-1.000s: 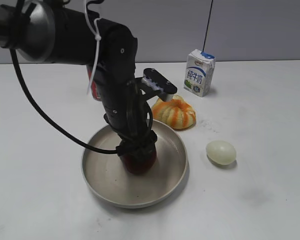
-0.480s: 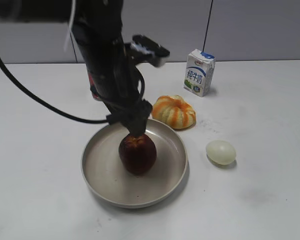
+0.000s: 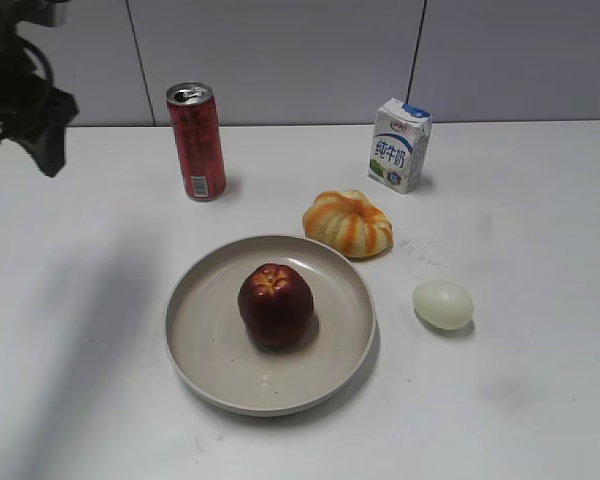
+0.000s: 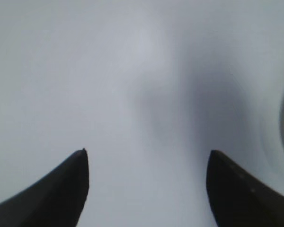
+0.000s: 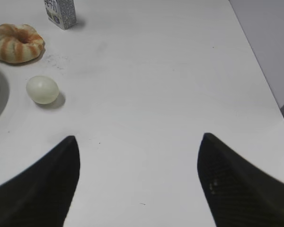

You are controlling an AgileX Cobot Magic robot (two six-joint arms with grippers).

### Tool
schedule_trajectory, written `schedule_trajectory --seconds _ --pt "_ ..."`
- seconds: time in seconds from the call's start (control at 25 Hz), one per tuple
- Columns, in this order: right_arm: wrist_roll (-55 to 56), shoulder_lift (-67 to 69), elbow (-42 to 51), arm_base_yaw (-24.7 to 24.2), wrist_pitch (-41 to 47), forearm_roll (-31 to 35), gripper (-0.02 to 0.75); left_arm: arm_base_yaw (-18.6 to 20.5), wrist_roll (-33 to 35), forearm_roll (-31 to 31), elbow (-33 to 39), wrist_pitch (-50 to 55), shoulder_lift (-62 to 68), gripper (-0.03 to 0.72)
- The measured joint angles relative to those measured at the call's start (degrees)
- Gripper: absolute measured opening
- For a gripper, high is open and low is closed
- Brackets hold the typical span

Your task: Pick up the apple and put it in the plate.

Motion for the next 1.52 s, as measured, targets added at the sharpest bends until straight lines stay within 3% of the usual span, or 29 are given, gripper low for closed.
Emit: schedule_trajectory --seconds 0.24,0.64,0.92,1.52 --pt "0.0 0.0 0.0 0.0 0.0 0.0 0.585 6.1 -1.0 -0.1 11.1 0.0 -8.3 0.575" --pt "0.0 0.0 0.0 0.0 0.0 0.0 0.585 6.3 -2.5 -0.5 39.8 -5.5 -39.9 0.574" --pt "0.0 0.0 0.0 0.0 0.0 0.0 0.585 6.3 -2.5 -0.5 55.0 -9.8 -63.7 0.572" --pt "0.0 0.0 0.0 0.0 0.0 0.0 0.585 6.3 -2.5 -0.5 58.3 -7.7 -100.5 0.572"
